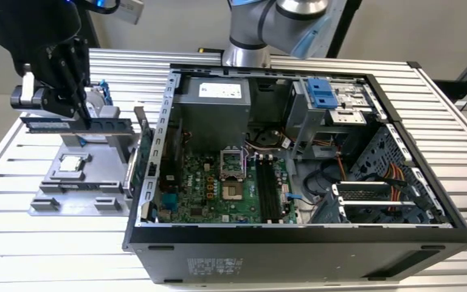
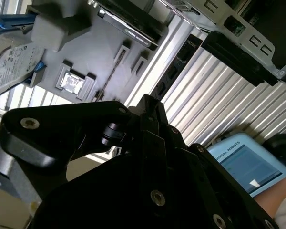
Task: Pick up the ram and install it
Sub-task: 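Pick up the ram and move it above insertion slot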
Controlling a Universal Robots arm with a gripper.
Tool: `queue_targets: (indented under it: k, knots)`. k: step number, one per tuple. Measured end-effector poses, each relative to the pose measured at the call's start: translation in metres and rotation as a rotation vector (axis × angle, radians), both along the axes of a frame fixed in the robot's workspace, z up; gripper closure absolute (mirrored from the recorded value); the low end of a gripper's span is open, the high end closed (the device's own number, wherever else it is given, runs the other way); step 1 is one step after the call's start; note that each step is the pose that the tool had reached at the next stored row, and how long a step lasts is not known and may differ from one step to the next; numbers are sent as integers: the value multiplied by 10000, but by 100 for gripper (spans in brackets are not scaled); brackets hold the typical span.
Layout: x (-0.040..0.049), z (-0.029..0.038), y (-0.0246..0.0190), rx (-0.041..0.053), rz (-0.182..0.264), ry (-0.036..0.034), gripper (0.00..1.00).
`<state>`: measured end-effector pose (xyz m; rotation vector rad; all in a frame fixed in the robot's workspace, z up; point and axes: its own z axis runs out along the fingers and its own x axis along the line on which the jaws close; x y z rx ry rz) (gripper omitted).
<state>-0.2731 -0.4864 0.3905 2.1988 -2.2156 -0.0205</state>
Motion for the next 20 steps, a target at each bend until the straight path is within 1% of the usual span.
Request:
queue_targets:
  k: [10, 20]
  knots:
    - [167, 0, 0, 0, -33, 0, 100]
    - [274, 0, 0, 0, -33, 0, 100]
